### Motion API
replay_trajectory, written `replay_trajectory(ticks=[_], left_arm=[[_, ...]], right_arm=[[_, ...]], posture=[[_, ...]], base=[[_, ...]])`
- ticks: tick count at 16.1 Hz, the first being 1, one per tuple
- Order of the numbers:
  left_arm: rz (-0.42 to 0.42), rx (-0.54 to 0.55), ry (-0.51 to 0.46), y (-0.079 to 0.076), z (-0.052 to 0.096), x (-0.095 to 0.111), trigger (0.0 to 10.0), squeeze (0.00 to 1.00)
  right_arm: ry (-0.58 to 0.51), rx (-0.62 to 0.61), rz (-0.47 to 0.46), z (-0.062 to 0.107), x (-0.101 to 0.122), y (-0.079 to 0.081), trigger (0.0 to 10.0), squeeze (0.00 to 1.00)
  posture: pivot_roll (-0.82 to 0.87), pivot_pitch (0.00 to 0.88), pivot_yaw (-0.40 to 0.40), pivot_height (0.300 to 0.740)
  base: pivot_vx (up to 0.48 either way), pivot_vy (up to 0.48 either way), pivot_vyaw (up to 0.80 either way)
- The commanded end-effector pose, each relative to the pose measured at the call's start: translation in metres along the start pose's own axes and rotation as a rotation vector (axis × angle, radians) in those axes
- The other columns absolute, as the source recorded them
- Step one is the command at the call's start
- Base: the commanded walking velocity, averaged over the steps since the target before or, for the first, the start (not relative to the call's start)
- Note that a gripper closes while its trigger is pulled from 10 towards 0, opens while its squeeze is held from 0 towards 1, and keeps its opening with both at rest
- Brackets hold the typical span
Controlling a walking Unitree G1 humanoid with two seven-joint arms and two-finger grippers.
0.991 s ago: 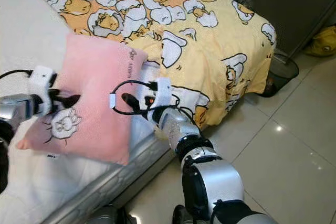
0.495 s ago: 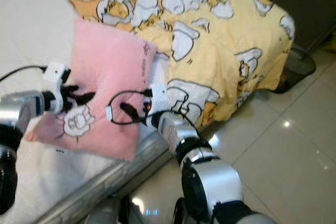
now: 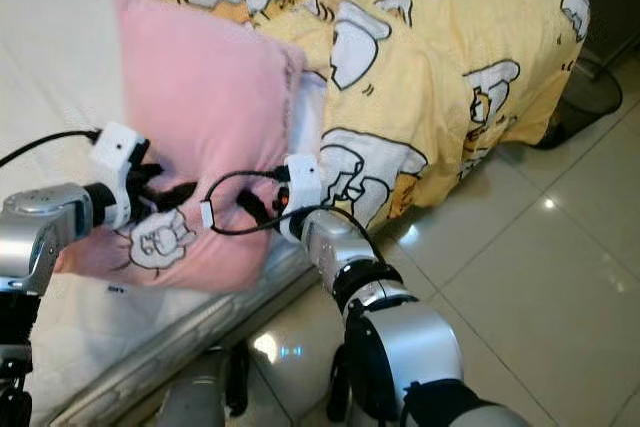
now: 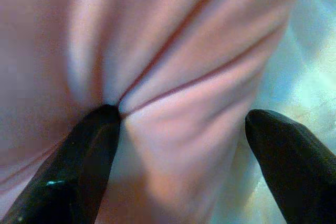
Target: Clean up the room
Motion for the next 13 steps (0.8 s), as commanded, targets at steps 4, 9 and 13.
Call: replay_trajectory(ticks=[4, 9, 13], left_arm=[[0.071, 0.128, 0.106, 0.010, -0.006, -0.045, 0.0, 0.00], [0.094, 0.180, 0.040, 0.018, -0.003, -0.032, 0.0, 0.00], [0.075, 0.263, 0.004, 0.032, 0.001, -0.028, 0.0, 0.00]], right_arm=[[-0.043, 0.212, -0.084, -0.025, 0.015, 0.099, 0.0, 0.00], [-0.105, 0.296, -0.155, -0.026, 0.031, 0.116, 0.0, 0.00], [-0.119, 0.330, -0.167, -0.026, 0.034, 0.123, 0.0, 0.00]], posture=[[0.33, 0.368, -0.062, 0.740], [0.33, 0.366, -0.064, 0.740], [0.31, 0.351, -0.070, 0.740]], base=[[0.000, 0.000, 0.00], [0.000, 0.000, 0.00], [0.000, 0.000, 0.00]])
Point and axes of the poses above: a point about 5 cm out from each wrist's last joint towards the gripper, its own z axis pointing back from the gripper into the wrist, its own x axis along the axis of the wrist's last joint, y = z × x, the point moved 4 cm from there along -z, pointing out of the wrist towards the gripper, and after that the axes turned 15 degrees about z, right-handed, at the moved point
